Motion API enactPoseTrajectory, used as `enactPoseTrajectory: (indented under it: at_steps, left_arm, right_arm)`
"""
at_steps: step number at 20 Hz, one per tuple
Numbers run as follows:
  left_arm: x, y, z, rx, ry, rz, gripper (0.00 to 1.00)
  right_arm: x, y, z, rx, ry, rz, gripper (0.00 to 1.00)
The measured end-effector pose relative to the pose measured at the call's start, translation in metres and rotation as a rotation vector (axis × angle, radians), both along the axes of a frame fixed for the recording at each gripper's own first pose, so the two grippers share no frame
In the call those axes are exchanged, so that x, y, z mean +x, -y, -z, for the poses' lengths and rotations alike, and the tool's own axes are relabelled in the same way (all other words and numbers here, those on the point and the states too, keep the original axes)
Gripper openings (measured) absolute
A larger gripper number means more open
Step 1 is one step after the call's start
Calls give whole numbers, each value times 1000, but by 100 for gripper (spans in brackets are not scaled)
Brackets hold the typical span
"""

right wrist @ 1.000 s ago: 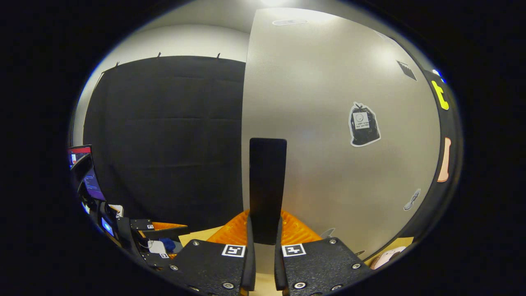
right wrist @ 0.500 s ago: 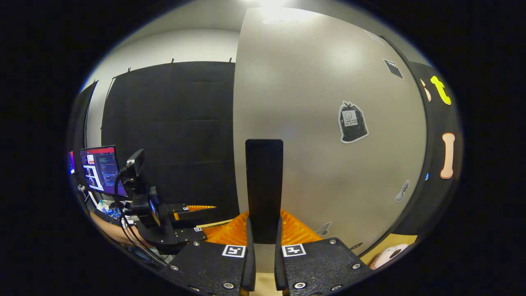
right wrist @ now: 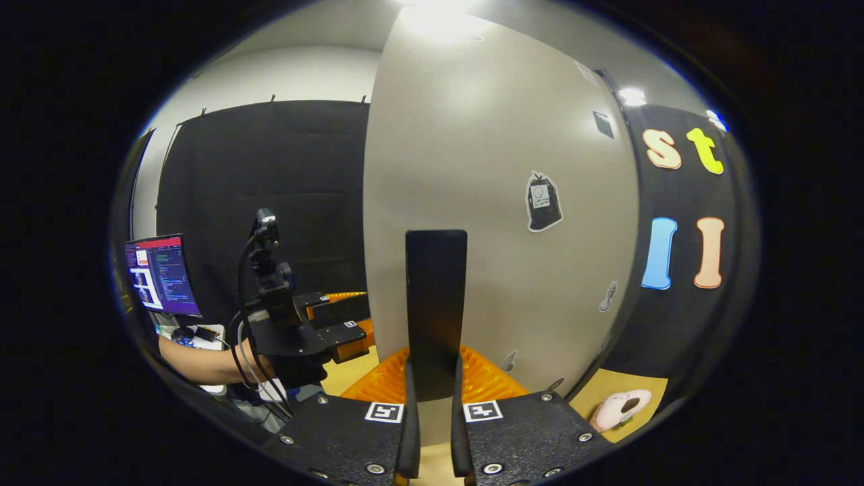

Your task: Open the cabinet door with the right hand, grasp the bottle in the cabinet with the left hand and place it on the coaster, then close the cabinet door with the right hand.

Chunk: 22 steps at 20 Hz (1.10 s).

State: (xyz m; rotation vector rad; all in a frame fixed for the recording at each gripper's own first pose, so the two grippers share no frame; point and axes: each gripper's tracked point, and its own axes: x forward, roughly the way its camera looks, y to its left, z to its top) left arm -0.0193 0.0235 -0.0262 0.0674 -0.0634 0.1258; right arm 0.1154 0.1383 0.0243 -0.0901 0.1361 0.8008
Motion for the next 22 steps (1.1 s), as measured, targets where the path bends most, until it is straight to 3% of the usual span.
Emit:
enactPoseTrajectory:
  at_steps: [1,2,3,8,9,11,13,14,15,16,22]
  left_arm:
    - [6,2,1,-21,4,15,82]
    - [12,6,1,-40,4,37,95]
    - [19,11,1,-51,3,65,88]
    - [57,24,-4,-157,-5,127,88]
    - [66,23,-6,-172,-9,120,95]
    - [85,31,-13,-159,-5,147,88]
    - [102,37,-21,-130,19,159,89]
    - [111,42,-23,-125,21,170,94]
    - [119,46,-23,-126,18,178,82]
    - [127,49,-22,-133,16,179,89]
    - [167,67,-14,-111,-6,200,89]
  right_arm:
    - [-1,2,0,3,4,11,18]
    - [-3,6,0,9,0,26,18]
    - [-9,14,2,14,-1,40,18]
    - [-29,41,8,21,-6,106,18]
    - [-31,49,9,29,-13,122,18]
    - [-32,63,6,36,-10,165,19]
    - [-38,71,6,35,1,213,18]
    - [-41,76,6,34,5,236,18]
    - [-44,81,7,31,9,258,18]
    - [-48,85,7,29,20,279,18]
    - [-57,97,2,42,34,361,17]
